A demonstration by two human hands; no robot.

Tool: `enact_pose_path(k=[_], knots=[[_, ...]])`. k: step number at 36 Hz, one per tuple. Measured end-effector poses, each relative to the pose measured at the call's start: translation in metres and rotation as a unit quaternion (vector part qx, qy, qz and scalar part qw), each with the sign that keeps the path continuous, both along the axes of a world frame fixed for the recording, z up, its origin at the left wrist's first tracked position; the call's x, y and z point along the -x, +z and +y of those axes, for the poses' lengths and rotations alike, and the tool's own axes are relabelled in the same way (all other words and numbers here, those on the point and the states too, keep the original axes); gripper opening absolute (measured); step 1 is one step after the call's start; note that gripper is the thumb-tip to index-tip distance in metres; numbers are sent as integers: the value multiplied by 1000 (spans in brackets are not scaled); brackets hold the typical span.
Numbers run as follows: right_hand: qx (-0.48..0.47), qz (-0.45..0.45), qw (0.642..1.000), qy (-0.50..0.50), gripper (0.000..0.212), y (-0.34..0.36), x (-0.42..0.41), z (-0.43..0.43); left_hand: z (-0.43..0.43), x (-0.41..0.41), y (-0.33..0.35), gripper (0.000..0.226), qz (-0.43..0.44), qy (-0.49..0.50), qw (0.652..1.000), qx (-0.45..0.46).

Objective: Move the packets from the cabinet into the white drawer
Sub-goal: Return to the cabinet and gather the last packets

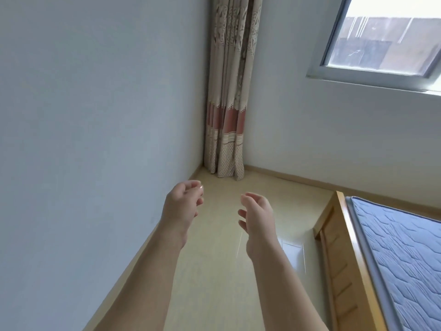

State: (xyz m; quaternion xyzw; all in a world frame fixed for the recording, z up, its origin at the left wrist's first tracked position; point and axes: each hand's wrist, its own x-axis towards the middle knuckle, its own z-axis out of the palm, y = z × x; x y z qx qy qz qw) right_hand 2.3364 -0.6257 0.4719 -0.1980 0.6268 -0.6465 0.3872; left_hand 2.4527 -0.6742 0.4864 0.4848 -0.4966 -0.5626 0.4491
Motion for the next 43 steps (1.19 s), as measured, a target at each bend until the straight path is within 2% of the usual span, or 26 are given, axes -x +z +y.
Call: enact_pose_path(k=[5, 13, 25, 32, 43], knots=[[27, -15, 998, -59, 15, 22, 52, -87, -102, 52, 12, 14, 5, -35, 999, 0], [-1, -42, 990, -132, 14, -2, 155, -170, -209, 178, -8, 13, 3, -122, 992, -23], [11, -32, 985, -168, 15, 4, 373, -306, -353, 415, 0, 13, 5, -188, 982, -8], [-2, -38, 981, -189, 15, -6, 477, -380, -434, 523, -14, 14, 0, -206, 978, -34], [-3, -30, 961, -273, 14, -10, 658, -532, -589, 719, -11, 14, -16, -307, 951, -17]])
